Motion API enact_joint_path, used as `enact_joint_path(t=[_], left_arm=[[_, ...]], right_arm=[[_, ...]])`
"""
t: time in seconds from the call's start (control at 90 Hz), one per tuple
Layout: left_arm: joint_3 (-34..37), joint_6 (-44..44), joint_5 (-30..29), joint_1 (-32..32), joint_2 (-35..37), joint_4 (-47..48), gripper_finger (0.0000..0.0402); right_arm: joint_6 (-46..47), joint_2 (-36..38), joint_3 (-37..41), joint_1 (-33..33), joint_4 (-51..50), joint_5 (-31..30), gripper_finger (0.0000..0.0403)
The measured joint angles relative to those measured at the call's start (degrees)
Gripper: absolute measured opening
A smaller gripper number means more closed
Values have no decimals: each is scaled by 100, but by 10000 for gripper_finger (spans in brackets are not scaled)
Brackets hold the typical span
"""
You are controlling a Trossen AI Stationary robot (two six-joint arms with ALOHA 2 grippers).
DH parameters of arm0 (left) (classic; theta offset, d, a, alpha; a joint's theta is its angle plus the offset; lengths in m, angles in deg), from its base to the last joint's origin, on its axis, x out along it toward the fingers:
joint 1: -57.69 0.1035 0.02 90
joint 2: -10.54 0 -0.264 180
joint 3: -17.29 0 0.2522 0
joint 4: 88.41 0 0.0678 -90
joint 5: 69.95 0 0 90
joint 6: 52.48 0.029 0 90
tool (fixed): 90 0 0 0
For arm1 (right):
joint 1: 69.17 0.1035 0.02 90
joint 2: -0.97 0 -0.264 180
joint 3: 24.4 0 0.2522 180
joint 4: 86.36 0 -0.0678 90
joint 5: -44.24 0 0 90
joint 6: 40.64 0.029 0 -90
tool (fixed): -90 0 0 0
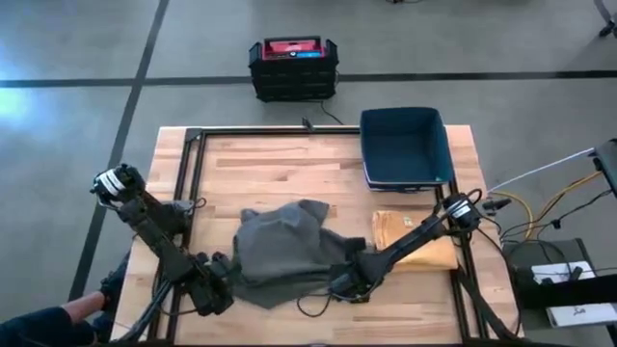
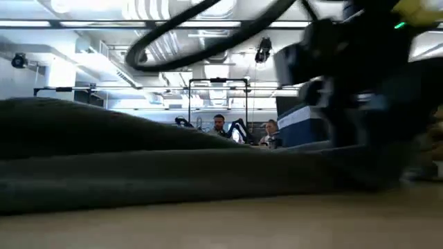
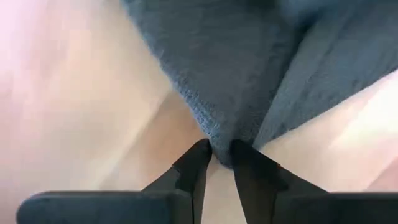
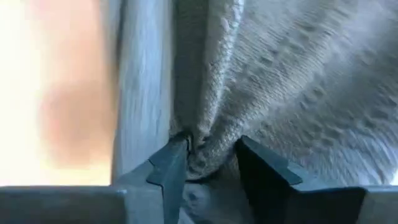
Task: Fold towel
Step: Fold the gray towel
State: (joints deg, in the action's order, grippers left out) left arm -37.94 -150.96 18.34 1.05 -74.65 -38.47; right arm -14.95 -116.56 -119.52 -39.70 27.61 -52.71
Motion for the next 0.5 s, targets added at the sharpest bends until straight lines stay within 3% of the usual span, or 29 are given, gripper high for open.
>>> enact_joint_path(t=[0.156, 0.311, 0.444, 0.5], left_arm=[[-229, -562, -182, -125, 89, 128, 47], [-1114, 179, -1543, -89, 299, 575, 37], [-1722, 903, -3053, -15, 299, 1562, 33], [-1727, 1025, -3370, 68, 284, 1830, 32]], right_arm=[[-14, 226, -108, 29, -64, 547, 105], [-320, 538, -513, -27, 152, 578, 91], [-1086, 600, -640, -137, 946, -408, 80], [-1401, 581, -624, -225, 1431, -923, 75]])
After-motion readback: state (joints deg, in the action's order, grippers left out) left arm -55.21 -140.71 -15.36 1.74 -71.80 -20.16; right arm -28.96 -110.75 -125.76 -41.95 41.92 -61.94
